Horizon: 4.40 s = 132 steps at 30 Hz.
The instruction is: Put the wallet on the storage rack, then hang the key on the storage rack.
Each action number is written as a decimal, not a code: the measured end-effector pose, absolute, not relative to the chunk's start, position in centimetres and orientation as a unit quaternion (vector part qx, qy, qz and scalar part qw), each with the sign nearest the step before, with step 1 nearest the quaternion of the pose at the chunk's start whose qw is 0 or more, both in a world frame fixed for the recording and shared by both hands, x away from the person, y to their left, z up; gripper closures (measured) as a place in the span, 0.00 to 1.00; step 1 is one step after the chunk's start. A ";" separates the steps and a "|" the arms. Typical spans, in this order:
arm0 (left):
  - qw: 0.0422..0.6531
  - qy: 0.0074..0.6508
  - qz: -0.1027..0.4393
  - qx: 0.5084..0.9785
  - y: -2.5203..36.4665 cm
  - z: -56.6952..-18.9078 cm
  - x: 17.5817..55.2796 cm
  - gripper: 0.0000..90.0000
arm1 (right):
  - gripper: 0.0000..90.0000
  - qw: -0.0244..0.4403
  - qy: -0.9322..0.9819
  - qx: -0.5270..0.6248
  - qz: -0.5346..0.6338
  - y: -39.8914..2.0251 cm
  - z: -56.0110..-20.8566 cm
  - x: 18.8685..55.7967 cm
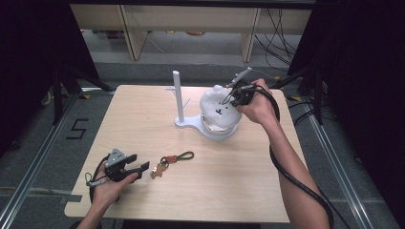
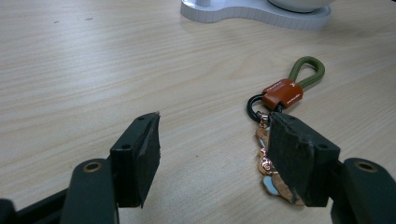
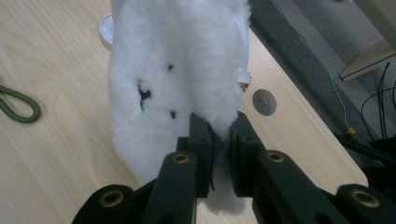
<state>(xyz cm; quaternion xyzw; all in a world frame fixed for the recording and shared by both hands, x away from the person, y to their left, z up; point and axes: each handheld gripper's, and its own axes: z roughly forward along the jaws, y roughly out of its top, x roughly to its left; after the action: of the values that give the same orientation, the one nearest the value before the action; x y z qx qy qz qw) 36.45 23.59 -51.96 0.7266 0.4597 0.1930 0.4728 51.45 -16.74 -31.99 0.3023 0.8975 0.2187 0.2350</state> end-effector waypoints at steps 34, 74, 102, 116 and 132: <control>0.474 0.458 0.190 0.728 23.6 -52.0 36.4 0.38 | 0.90 0.271 0.902 0.297 0.156 -14.7 -35.7 53.9; 0.471 0.458 0.193 0.728 23.6 -51.9 36.4 0.38 | 0.58 0.267 0.884 0.348 0.161 -15.4 -36.5 54.0; 0.487 0.445 0.194 0.726 22.8 -51.3 36.2 0.35 | 0.50 0.248 0.863 0.380 0.224 -19.0 -35.6 50.6; 0.485 0.443 0.194 0.729 22.3 -51.2 36.1 0.35 | 0.71 0.218 0.844 0.434 0.228 -24.5 -38.7 47.4; 0.483 0.432 0.200 0.735 22.1 -50.5 35.9 0.34 | 0.77 0.181 0.828 0.475 0.236 -26.9 -44.3 43.5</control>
<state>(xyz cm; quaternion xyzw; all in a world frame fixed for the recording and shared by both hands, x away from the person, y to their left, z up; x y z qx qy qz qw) 35.94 22.10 -50.51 0.7348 0.4316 0.2004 0.4833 43.46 -26.95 -44.34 0.4751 0.8282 0.2355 0.1813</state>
